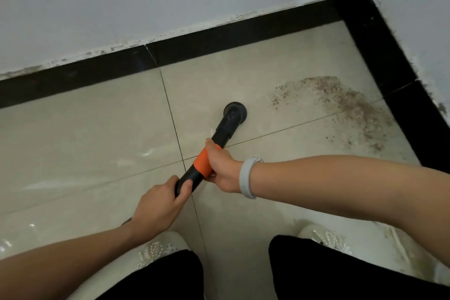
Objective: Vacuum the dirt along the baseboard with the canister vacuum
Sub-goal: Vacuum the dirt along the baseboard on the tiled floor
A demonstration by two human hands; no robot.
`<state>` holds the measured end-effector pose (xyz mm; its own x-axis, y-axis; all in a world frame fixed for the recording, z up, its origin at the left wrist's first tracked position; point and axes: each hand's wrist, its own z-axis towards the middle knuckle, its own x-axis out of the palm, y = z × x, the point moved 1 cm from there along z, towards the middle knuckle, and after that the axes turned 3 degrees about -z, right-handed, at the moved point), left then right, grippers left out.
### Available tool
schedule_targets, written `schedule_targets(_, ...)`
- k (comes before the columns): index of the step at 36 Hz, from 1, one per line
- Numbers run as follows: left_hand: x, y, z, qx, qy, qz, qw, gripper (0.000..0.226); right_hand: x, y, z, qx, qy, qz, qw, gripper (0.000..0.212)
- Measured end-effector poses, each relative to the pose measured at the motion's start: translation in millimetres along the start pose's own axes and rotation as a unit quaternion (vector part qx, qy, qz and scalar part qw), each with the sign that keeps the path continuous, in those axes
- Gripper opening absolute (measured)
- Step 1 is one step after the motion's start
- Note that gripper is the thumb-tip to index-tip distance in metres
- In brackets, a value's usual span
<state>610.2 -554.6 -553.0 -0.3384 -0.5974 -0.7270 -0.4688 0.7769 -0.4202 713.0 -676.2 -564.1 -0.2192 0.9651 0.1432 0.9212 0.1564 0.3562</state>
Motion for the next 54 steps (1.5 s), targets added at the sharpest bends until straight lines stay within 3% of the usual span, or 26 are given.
schedule_targets(8, 6.8, -36.5, 4.9, 0.051, 0.043, 0.058, 0.996, 0.036, -40.4, -6.4, -5.8, -0.004, -0.036, 0.062, 0.997, 0.032)
schedule_targets(21, 3.3, -64.1, 36.3, -0.010, -0.046, 0.006, 0.999, 0.044, -41.7, 53.8, 2.6, -0.051, 0.004, 0.007, 0.999, 0.035)
schedule_targets(32, 17.7, -63.3, 7.2, 0.093, 0.064, 0.129, 0.985, 0.032, -71.5, -15.1, -12.3, 0.013, -0.060, 0.102, 0.993, 0.027)
schedule_targets(42, 18.8, -75.0, 19.5, 0.079, 0.048, 0.095, 0.991, 0.034, -78.9, 4.0, -6.7, -0.003, -0.067, 0.068, 0.995, 0.025)
schedule_targets(54, 14.6, -108.7, 73.4, 0.050, 0.000, 0.008, 0.999, 0.041, -92.6, 68.4, 6.6, -0.089, -0.076, 0.032, 0.993, 0.032)
